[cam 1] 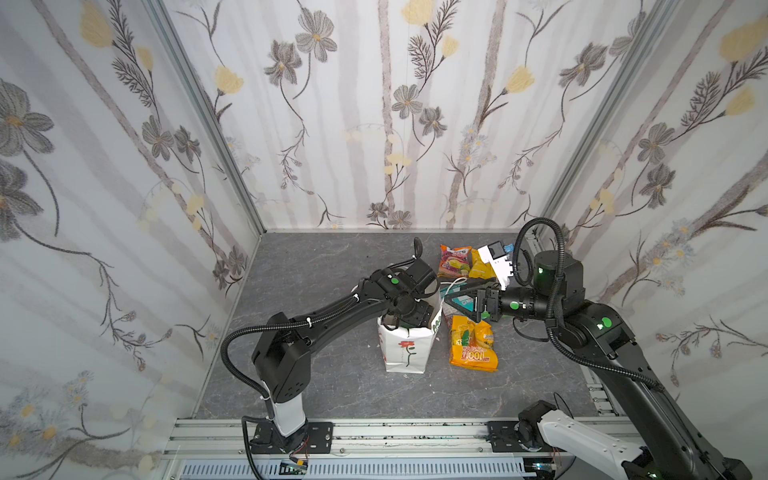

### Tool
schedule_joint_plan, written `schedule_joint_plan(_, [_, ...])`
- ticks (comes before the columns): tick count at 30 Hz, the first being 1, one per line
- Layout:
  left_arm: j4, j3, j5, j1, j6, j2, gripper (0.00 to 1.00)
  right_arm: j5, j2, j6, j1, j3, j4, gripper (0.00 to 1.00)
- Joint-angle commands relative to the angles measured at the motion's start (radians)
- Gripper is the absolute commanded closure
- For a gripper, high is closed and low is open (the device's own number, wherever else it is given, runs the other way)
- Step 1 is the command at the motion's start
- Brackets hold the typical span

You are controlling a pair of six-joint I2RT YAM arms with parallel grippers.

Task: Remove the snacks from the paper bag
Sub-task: 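Lower the left gripper into the bag toward the teal Mint Blossom pack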

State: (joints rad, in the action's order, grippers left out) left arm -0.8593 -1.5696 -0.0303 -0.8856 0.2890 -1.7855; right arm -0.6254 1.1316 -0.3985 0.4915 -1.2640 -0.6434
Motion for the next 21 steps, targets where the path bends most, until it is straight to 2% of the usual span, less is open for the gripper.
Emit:
schedule_joint_plan(1, [-0.058,-0.030,0.001,0.007,0.018,-0.015,0.19,0.035,-0.001,0.029,0.000,-0.011,-0.028,0.01])
schedule_joint_plan(13, [-0.174,-0.133,0.010,0.033,0.031,-0.113,0.18,0.050,-0.006,0.024,0.001,-0.021,-0.030,0.01])
schedule_joint_plan(21, [-0.152,-0.051,-0.006,0.032,0.001,-0.121,0.16,0.055,-0.012,0.023,0.000,-0.014,-0.033,0.01])
